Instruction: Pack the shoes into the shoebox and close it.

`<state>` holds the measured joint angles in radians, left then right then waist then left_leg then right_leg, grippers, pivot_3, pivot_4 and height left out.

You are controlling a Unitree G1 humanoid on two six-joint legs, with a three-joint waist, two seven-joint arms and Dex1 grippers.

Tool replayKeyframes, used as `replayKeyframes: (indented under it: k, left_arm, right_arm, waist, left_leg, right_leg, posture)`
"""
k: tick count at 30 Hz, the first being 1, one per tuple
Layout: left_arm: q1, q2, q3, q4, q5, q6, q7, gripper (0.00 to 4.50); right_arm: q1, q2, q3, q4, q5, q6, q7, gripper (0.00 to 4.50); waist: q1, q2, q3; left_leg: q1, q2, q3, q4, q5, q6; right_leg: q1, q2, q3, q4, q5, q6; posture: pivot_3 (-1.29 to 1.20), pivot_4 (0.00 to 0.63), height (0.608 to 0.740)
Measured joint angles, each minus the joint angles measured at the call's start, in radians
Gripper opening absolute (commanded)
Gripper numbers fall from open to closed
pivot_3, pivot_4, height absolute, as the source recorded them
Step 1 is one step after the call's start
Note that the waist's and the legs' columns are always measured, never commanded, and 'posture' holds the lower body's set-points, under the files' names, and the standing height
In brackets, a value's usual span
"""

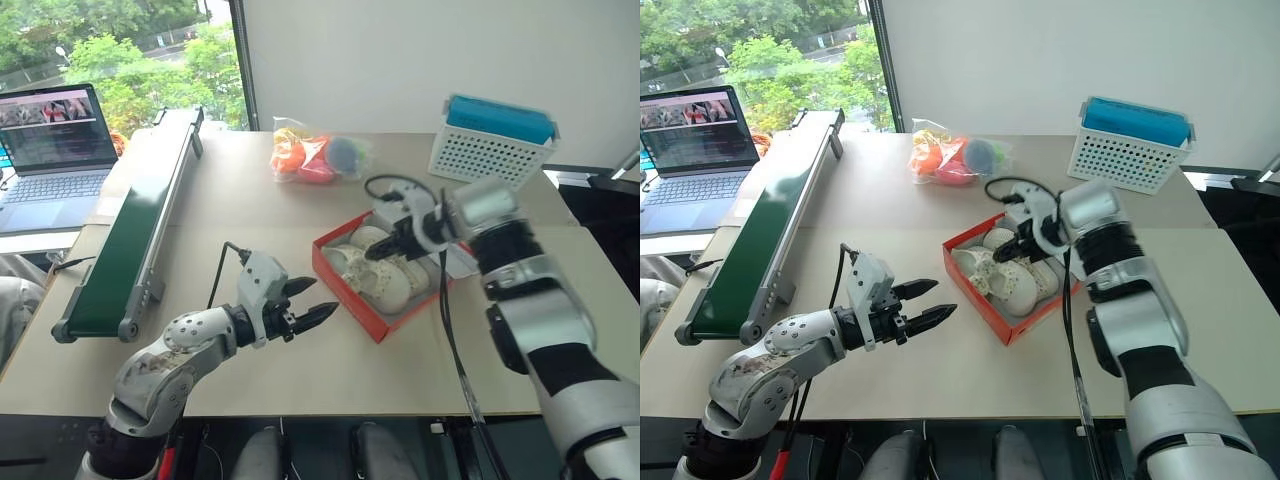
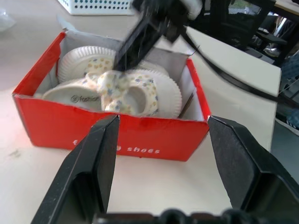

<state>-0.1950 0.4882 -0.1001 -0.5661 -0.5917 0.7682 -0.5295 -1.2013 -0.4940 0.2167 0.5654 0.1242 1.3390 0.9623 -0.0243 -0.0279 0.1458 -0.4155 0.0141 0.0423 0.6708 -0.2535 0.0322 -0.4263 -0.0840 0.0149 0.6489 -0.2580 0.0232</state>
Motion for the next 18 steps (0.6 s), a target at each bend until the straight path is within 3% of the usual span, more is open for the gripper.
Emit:
replayKeyframes:
  k: [5, 10, 13, 18]
  left_arm:
    - [-0.026, 0.005, 0.002, 0.045, 0.011, -0.013, -0.034, 3.19]
    - [-0.052, 0.035, 0.012, 0.112, 0.039, -0.045, -0.08, 3.19]
    - [-0.062, 0.041, 0.024, 0.125, 0.04, -0.046, -0.095, 3.19]
    - [-0.079, 0.04, 0.02, 0.134, 0.04, -0.047, -0.121, 3.19]
  right_arm:
    - [0.103, -0.063, -0.068, -0.222, 0.092, 0.129, -0.023, 3.4]
    - [0.316, -0.153, -0.256, -0.432, 0.16, 0.136, -0.073, 3.4]
    - [0.436, -0.205, -0.339, -0.493, 0.162, 0.132, -0.135, 2.68]
    - [0.498, -0.251, -0.426, -0.624, 0.176, 0.13, -0.199, 0.89]
  waist:
    - [0.014, 0.0, 0.0]
    - [0.031, 0.0, 0.0]
    - [0.033, 0.0, 0.0]
    - [0.021, 0.001, 0.001]
  left_leg:
    - [0.0, 0.0, 0.0, 0.004, -0.001, 0.002]
    - [0.0, -0.001, -0.001, 0.006, -0.002, 0.004]
    - [-0.001, -0.001, 0.001, 0.006, -0.002, 0.005]
    - [0.001, 0.001, 0.001, 0.006, -0.002, 0.005]
  right_leg:
    - [0.003, 0.002, -0.001, -0.001, 0.0, 0.0]
    - [0.004, 0.002, -0.002, -0.002, 0.0, 0.001]
    - [0.003, 0.002, 0.0, -0.002, 0.0, 0.001]
    - [0.004, 0.007, 0.001, -0.001, 0.0, 0.001]
  posture:
    - [0.0, 0.15, 0.74]
    - [0.0, 0.15, 0.74]
    - [0.0, 0.15, 0.74]
    - [0.0, 0.15, 0.74]
